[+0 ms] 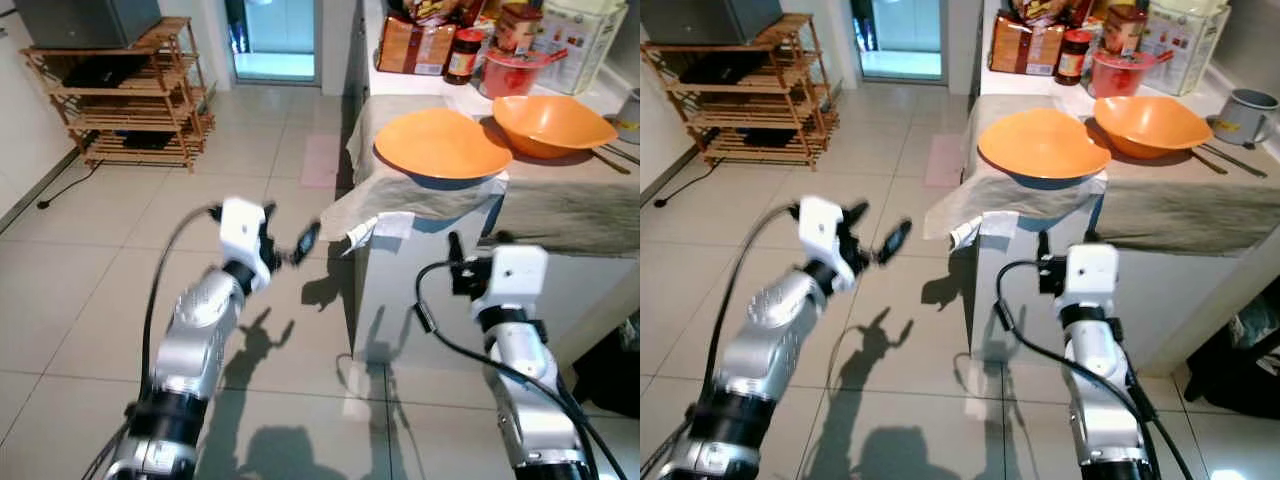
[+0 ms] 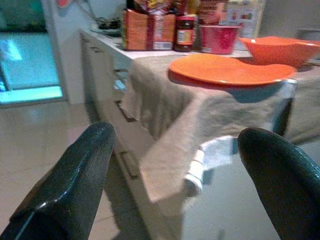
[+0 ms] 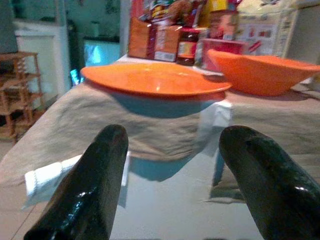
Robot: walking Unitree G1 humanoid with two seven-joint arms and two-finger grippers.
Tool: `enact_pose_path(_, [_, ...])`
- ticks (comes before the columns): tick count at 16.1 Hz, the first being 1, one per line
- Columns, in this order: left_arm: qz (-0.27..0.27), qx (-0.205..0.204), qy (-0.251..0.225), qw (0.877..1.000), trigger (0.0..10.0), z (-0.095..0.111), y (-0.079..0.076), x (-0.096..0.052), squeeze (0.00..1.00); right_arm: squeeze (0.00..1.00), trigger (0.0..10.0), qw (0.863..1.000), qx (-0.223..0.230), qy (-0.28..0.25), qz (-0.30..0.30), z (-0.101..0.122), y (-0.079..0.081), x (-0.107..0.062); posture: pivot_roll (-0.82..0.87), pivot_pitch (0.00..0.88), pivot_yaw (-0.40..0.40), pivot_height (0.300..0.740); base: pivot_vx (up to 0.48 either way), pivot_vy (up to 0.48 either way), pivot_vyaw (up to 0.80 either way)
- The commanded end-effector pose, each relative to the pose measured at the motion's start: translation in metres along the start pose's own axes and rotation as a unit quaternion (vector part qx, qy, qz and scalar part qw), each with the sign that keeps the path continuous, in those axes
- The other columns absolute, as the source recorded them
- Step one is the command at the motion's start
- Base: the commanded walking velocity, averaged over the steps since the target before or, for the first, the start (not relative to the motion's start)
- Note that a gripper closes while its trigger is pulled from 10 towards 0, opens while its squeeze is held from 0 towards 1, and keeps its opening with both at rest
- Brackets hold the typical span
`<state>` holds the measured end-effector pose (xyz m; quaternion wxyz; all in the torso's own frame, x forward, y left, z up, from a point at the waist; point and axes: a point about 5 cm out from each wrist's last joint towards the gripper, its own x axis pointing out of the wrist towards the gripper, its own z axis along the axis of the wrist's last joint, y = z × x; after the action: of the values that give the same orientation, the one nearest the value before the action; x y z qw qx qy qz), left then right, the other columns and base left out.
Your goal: Setting the table
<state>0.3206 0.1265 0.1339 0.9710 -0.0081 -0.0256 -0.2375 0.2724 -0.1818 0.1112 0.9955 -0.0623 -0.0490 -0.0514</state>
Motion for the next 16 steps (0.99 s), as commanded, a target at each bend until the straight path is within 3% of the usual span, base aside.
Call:
enact_pose_path(1, [0.032,-0.001,0.026,0.999,10.0,-0.007,0.012,-0.001,0.00,0.00,10.0,0.999,0.031,0.007,-0.032,-0.004,-0.010,-0.001,-0.03,0.018,0.030,0.735,0.000,0.000,0.00])
enact_pose_path(4, [0.047,-0.041,0.026,0.998,10.0,-0.008,0.016,-0.004,0.00,0.00,10.0,0.995,0.078,0.048,-0.050,-0.020,-0.017,-0.008,-0.03,0.015,0.027,0.735,0.000,0.000,0.00])
enact_pose_path(8, [0.055,-0.066,0.025,0.996,10.0,-0.011,0.016,-0.004,0.00,0.00,10.0,0.994,0.076,0.069,-0.041,-0.028,-0.015,-0.010,-0.03,0.016,0.016,0.735,0.000,0.000,0.00])
enact_pose_path(11, [0.047,-0.026,0.034,0.998,10.0,-0.012,0.012,-0.005,0.00,0.00,10.0,0.995,0.072,0.053,-0.032,-0.023,-0.012,-0.010,-0.03,0.014,0.016,0.740,0.000,0.000,-0.14])
enact_pose_path(16, [0.023,-0.002,0.014,1.000,10.0,-0.005,0.001,-0.003,0.00,0.00,10.0,0.999,-0.012,-0.026,-0.020,0.005,-0.010,-0.004,-0.03,0.015,0.016,0.740,0.000,0.000,-0.42])
